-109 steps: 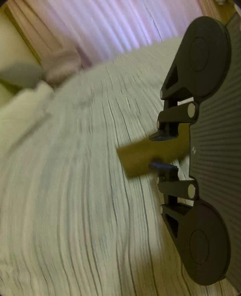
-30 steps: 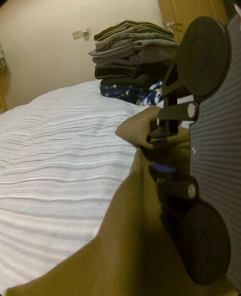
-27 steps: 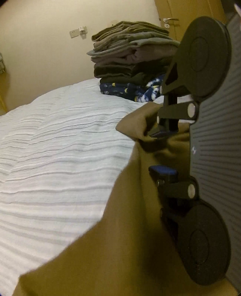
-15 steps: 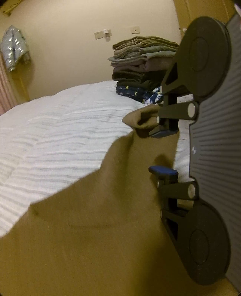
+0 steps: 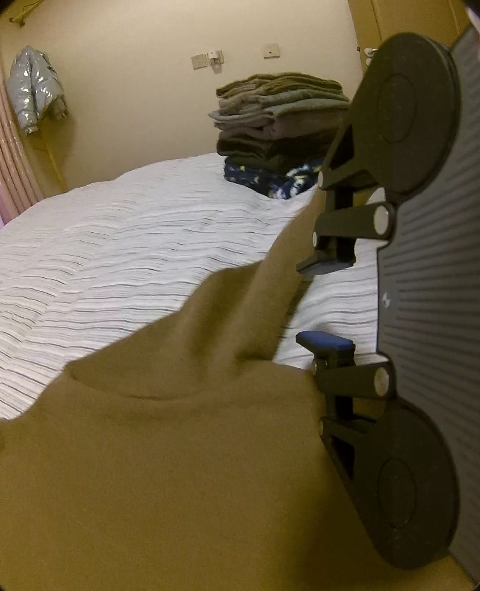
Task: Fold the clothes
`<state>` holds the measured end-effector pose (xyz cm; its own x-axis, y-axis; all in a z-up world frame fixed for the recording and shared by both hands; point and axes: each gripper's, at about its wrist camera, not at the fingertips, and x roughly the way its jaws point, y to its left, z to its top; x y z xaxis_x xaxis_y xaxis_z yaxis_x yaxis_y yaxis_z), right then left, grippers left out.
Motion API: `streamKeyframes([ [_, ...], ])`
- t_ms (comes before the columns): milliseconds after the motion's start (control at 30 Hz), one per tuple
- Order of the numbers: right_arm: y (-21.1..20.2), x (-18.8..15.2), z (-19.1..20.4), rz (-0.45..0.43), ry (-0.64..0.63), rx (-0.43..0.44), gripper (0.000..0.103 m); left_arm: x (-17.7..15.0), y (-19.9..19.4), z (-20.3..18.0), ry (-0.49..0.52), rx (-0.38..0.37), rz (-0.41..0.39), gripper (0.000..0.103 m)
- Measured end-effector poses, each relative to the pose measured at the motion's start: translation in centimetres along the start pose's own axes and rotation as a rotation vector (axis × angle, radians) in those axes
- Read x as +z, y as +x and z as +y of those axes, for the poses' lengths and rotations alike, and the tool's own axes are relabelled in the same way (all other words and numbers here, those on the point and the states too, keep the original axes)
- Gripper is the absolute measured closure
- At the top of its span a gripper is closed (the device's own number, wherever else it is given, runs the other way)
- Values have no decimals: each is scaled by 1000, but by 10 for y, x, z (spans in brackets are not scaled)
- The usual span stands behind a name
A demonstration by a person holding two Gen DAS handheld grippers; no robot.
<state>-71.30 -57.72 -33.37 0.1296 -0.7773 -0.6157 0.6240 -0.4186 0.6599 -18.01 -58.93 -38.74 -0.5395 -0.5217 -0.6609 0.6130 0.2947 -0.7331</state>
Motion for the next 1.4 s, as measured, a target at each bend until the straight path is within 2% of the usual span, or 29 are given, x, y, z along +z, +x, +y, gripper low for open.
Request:
streamKeyframes([
  [67,11,-4,-23,66,36,-101,103,-9,-3,-1,11,21,6,76],
  [133,9,-16,-31,127,103,-44,98,-19,-14,-2,31,32,3,76],
  [167,4,-21,-28,133,109,6,89,-24,-20,-2,35,39,0,76],
  [200,-4,-25,-23,119,117,31,58,-29,-26,-1,30,46,-4,76],
  [233,-11,-30,-18,105,126,56,36,-32,-33,2,22,50,-10,76],
  [267,-15,-30,-14,93,149,72,25,-36,-39,5,10,53,-19,76],
  [367,1,-20,-1,130,215,133,26,-45,-53,13,-26,62,-41,76],
  [433,19,-15,6,169,250,142,36,-49,-59,18,-51,66,-52,76],
  [467,31,-14,6,192,272,128,46,-50,-59,18,-62,65,-57,76],
  [533,54,-13,-4,238,324,70,57,-48,-59,19,-74,64,-65,76],
  [567,63,-14,-5,257,356,32,89,-47,-59,20,-78,65,-68,76],
  [600,72,-14,-6,275,384,-2,98,-45,-59,20,-83,65,-71,76],
  [667,62,-7,13,223,299,114,102,-40,-63,20,-80,60,-85,76],
  [800,24,7,58,93,70,350,102,-28,-70,20,-79,43,-115,76],
  [867,17,8,64,69,-15,361,102,-25,-69,23,-93,35,-118,76],
  [933,26,3,51,79,-15,267,102,-24,-66,26,-111,29,-114,76],
  [1000,49,-5,22,97,4,129,102,-28,-61,28,-113,31,-97,76],
  [1033,66,-9,4,112,16,30,102,-30,-59,30,-113,38,-88,76],
  [1067,83,-12,-13,149,43,-43,102,-33,-59,33,-114,51,-79,76],
  [1100,89,-14,-24,155,80,-22,102,-35,-59,35,-113,60,-73,76],
  [1133,83,-13,-19,128,69,-32,102,-38,-63,37,-109,68,-73,76],
  [1167,78,-12,-14,102,58,-42,94,-41,-68,40,-103,80,-79,76],
  [1200,72,-10,-9,75,48,-51,70,-45,-74,42,-96,97,-87,76],
  [1233,66,-9,-3,47,34,-61,53,-49,-81,44,-93,113,-96,76],
  [1267,56,-9,8,-5,-35,-94,34,-54,-90,47,-95,129,-106,76],
  [1300,46,-9,19,-55,-106,-126,33,-60,-100,50,-98,144,-119,76],
  [1333,40,-11,29,-48,-186,-153,33,-67,-111,51,-99,167,-130,76],
  [1367,42,-13,40,-3,-256,-177,33,-75,-122,52,-96,203,-140,76],
  [1400,41,-20,50,84,-316,-193,33,-83,-132,52,-94,240,-149,76],
])
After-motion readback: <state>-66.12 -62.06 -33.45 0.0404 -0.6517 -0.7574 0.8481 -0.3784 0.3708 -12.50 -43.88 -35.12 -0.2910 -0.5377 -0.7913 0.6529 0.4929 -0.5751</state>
